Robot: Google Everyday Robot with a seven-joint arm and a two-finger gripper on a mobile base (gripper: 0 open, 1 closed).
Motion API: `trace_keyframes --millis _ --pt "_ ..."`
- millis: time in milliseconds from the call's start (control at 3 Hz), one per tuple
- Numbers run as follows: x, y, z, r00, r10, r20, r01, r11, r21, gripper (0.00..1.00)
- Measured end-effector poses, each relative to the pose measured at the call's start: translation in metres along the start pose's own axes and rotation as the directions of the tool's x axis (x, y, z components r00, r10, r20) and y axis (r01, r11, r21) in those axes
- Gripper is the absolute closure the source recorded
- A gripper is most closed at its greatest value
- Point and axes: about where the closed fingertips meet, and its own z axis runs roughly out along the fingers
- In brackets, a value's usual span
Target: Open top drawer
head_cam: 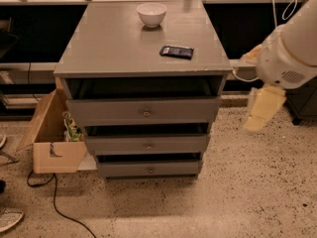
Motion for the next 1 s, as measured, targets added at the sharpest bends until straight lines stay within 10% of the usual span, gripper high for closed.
trace_keyframes --millis 333,1000 --pt "-0.013 -0.001 0.045 0.998 -0.01 0.069 0.012 0.9996 -0.026 0.0" --pt "0.009 -0.001 0.089 1.0 -0.013 0.015 0.014 0.9992 -0.039 0.0"
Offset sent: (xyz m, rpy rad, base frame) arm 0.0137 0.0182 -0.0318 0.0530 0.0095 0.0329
